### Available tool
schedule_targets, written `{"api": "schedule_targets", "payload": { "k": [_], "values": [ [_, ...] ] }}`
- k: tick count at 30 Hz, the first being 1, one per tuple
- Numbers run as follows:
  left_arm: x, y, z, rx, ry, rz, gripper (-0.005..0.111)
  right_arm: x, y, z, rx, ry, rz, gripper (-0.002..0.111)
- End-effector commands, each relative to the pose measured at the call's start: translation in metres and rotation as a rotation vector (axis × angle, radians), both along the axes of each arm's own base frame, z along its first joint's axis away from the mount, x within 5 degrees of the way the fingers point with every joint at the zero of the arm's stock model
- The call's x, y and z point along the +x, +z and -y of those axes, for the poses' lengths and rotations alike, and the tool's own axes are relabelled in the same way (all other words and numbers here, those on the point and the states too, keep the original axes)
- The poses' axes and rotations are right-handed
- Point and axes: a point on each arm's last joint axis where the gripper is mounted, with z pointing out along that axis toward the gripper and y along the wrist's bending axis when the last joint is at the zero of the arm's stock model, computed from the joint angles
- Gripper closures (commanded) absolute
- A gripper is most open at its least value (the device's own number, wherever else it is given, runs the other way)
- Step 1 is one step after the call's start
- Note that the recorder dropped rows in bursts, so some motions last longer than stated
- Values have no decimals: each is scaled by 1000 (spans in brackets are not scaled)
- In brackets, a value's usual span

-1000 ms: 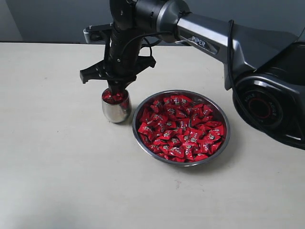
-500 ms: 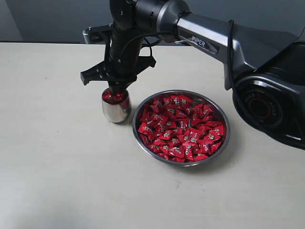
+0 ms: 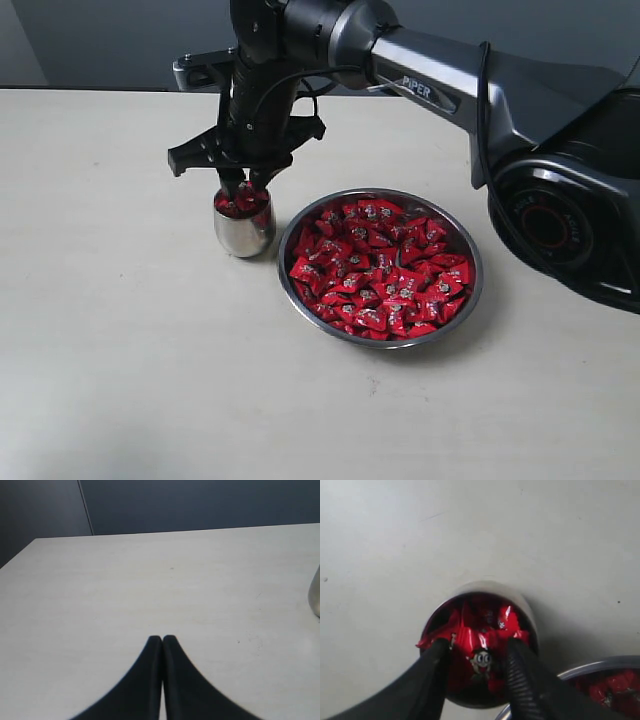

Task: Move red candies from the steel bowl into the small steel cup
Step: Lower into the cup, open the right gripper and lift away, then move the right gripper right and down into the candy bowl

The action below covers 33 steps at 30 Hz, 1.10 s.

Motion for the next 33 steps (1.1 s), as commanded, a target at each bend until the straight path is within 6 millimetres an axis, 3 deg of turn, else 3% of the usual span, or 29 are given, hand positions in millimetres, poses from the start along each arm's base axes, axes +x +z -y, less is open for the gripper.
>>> {"api": "schedule_targets", "payload": {
  "k": [1,11,19,33],
  "values": [
    [0,-1,0,2,-6,8,106,1,4,0,17,0,4,71],
    [0,-1,0,2,-6,8,106,-1,9,0,30,-2,-2,71],
    [0,-1,0,2,-6,8,106,-4,51,4,114,-5,77,71],
    [0,-1,0,2,-6,8,106,2,65,17,32,-51,188,71]
  ]
}}
